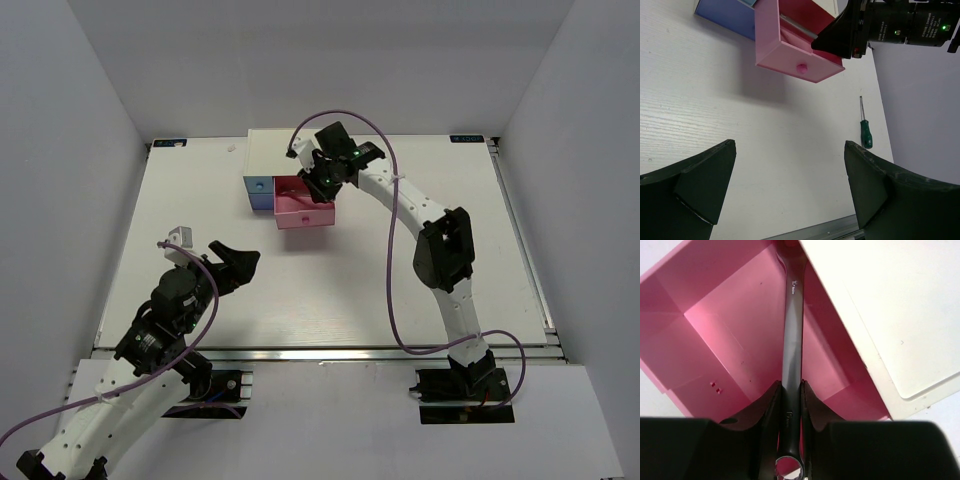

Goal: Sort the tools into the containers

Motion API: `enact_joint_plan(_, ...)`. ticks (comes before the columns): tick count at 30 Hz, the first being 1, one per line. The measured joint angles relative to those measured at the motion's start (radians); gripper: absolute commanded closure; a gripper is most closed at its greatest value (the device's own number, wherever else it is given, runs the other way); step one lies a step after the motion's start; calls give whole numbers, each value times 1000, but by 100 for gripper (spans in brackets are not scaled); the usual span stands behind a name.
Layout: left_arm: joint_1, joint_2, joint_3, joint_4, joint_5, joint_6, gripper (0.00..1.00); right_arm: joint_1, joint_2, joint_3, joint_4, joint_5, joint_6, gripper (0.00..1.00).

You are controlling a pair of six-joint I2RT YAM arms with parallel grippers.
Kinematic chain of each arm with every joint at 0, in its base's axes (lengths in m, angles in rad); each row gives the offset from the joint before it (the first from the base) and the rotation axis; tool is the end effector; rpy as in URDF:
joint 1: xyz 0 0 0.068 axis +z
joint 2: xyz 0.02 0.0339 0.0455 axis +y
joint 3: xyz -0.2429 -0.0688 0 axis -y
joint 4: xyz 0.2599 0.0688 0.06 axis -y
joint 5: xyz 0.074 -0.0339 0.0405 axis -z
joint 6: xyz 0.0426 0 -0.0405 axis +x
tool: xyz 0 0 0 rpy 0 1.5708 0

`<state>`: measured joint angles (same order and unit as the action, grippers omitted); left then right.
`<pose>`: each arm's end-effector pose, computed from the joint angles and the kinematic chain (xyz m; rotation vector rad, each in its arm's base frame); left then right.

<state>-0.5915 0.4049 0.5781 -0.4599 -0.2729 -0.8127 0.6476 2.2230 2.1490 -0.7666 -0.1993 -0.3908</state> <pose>0.1332 -0.0756 0.2805 -0.4035 1.8664 -0.7182 0.4003 0.3133 0.2609 -1.2804 2.0541 0.3582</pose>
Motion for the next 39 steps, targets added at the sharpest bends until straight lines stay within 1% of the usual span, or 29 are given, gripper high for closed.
enact_joint_plan(5, 0, 0, 0, 1, 0, 0, 2, 8, -14, -33, 43, 42, 83, 100)
enact_joint_plan(10, 0, 4, 0, 7, 0, 0, 2, 37, -36, -77, 83, 139, 170, 100)
enact_joint_plan(11, 0, 6, 0, 8, 0, 0, 2, 43, -37, -83, 89, 157, 182, 98)
enact_joint_plan(12, 0, 6, 0, 10, 0, 0, 2, 49, -38, -85, 90, 171, 192, 87)
enact_joint_plan(14, 0, 6, 0, 12, 0, 0, 2, 58, -38, -87, 91, 195, 208, 75)
enact_joint_plan(15, 0, 6, 0, 12, 0, 0, 2, 62, -38, -87, 93, 201, 212, 66)
enact_joint_plan(16, 0, 6, 0, 11, 0, 0, 2, 64, -38, -87, 95, 206, 216, 61)
enact_joint_plan(18, 0, 6, 0, 11, 0, 0, 2, 69, -38, -87, 97, 212, 217, 56)
enact_joint_plan(24, 0, 6, 0, 14, 0, 0, 2, 68, -54, -87, 91, 191, 192, 50)
enact_joint_plan(27, 0, 18, 0, 32, 2, 0, 2, 62, -90, -87, 78, 128, 160, 51)
enact_joint_plan(29, 0, 42, 0, 50, 2, 0, 2, 53, -134, -98, 77, 61, 122, 56)
enact_joint_plan(31, 0, 85, 0, 77, 3, -2, 7, 45, -206, -132, 77, -24, 63, 63)
enact_joint_plan(32, 0, 112, 1, 90, 4, -6, 11, 40, -248, -159, 88, -64, 34, 73)
enact_joint_plan(33, 0, 144, 1, 105, 5, -12, 17, 35, -297, -200, 113, -100, 5, 77)
enact_joint_plan(34, 0, 178, 3, 122, 6, -22, 37, 31, -346, -243, 137, -124, -23, 80)
enact_joint_plan(35, 0, 220, 5, 145, 10, -31, 46, 26, -396, -293, 168, -145, -49, 82)
enact_joint_plan(36, 0, 265, 5, 173, 16, -40, 53, 20, -443, -341, 205, -157, -75, 82)
enact_joint_plan(37, 0, 306, 5, 202, 24, -51, 65, 15, -471, -374, 246, -170, -105, 78)
enact_joint_plan(39, 0, 400, 6, 267, 45, -72, 72, 2, -489, -389, 274, -185, -142, 70)
